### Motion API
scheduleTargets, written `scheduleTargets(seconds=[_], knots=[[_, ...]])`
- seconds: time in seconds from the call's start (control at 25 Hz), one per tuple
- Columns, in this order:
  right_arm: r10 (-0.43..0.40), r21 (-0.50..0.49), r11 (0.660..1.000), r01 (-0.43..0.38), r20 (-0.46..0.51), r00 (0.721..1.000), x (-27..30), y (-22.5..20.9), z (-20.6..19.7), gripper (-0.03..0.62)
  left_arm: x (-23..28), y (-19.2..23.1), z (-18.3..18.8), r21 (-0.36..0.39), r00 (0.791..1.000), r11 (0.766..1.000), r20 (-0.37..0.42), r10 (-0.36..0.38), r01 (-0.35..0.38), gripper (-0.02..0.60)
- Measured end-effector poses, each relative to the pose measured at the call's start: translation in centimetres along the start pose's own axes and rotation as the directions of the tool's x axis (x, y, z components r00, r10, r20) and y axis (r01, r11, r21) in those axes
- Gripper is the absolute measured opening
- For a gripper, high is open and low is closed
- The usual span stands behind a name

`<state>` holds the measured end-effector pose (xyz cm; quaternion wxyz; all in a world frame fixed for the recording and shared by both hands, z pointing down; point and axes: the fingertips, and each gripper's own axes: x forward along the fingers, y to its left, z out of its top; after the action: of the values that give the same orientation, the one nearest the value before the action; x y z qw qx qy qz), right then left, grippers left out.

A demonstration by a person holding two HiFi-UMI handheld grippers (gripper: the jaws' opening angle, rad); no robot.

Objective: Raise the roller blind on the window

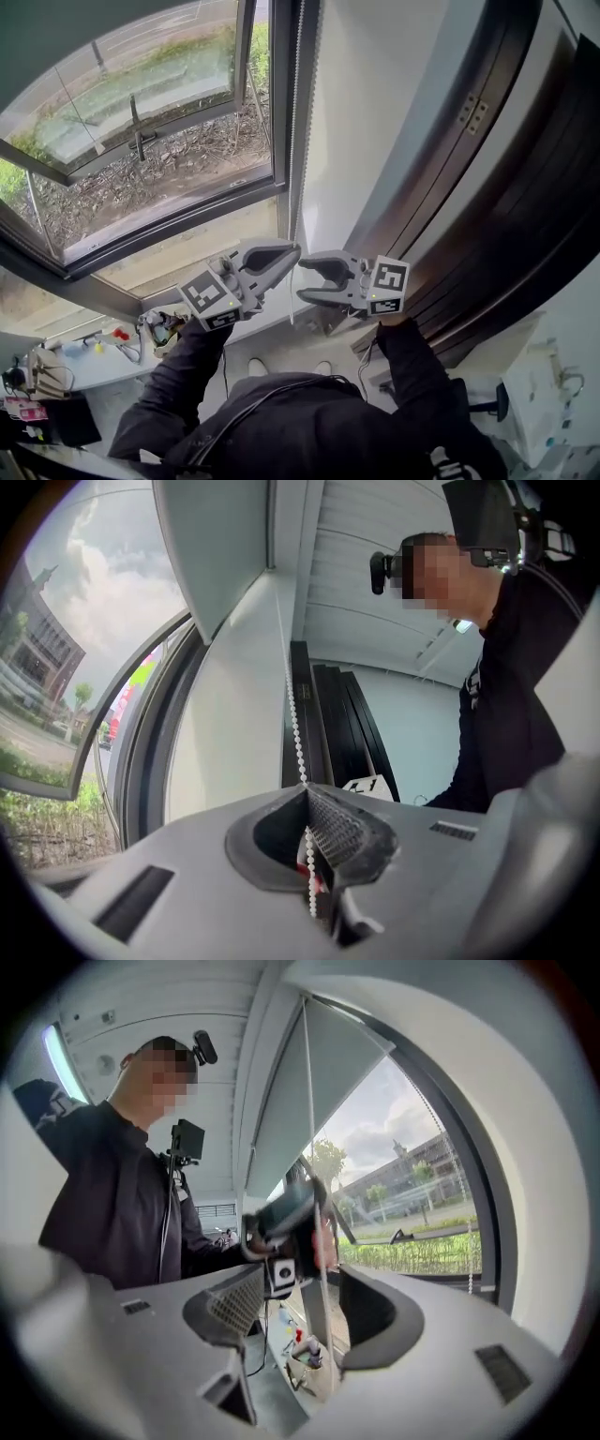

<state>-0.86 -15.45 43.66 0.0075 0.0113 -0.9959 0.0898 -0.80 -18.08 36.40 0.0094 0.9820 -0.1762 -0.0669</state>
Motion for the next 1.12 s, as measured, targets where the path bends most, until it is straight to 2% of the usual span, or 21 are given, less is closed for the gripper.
scheduleTargets(seconds=[0.2,0.28,0.36,0.48,0.52,0.6,0.84,0.96,1.12], knots=[[-0.045,-0.076,0.996,0.055,0.126,0.991,-1.8,-0.2,6.4,0.262,-0.3,-1.0,-10.4,-0.126,0.992,0.992,-0.125,-0.02,0.004,0.006],[-0.065,-0.091,0.993,0.082,0.172,0.983,-2.0,-0.2,8.6,0.262,-0.7,-1.8,-13.8,-0.144,0.986,0.99,-0.166,-0.029,0.005,0.006],[-0.081,-0.103,0.989,0.104,0.207,0.975,-2.0,-0.1,10.6,0.262,-0.8,-2.6,-15.9,-0.15,0.984,0.988,-0.173,-0.052,0.026,0.006],[-0.088,-0.114,0.987,0.115,0.223,0.971,-1.5,0.1,12.7,0.245,-0.9,-3.4,-16.8,-0.161,0.985,0.986,-0.16,-0.061,0.035,0.006],[-0.088,-0.115,0.987,0.115,0.217,0.972,-1.3,0.1,13.1,0.215,-1.0,-3.4,-16.9,-0.163,0.986,0.986,-0.157,-0.056,0.03,0.006],[-0.091,-0.111,0.987,0.116,0.207,0.974,-1.0,0.1,13.9,0.201,-1.2,-3.3,-17.0,-0.165,0.987,0.986,-0.153,-0.047,0.021,0.006],[-0.158,-0.117,0.977,0.181,0.18,0.971,-0.8,-1.4,15.5,0.02,-1.4,-3.0,-17.0,-0.162,0.988,0.987,-0.15,-0.039,0.015,0.006],[-0.142,-0.091,0.983,0.158,0.165,0.976,-0.6,-1.6,15.5,0.006,-1.6,-2.2,-17.0,-0.195,0.992,0.981,-0.128,-0.005,-0.02,0.008],[-0.152,-0.095,0.981,0.171,0.183,0.971,-0.7,-1.8,15.5,0.006,-2.4,-1.9,-17.7,-0.203,0.992,0.978,-0.121,0.022,-0.047,0.009]])
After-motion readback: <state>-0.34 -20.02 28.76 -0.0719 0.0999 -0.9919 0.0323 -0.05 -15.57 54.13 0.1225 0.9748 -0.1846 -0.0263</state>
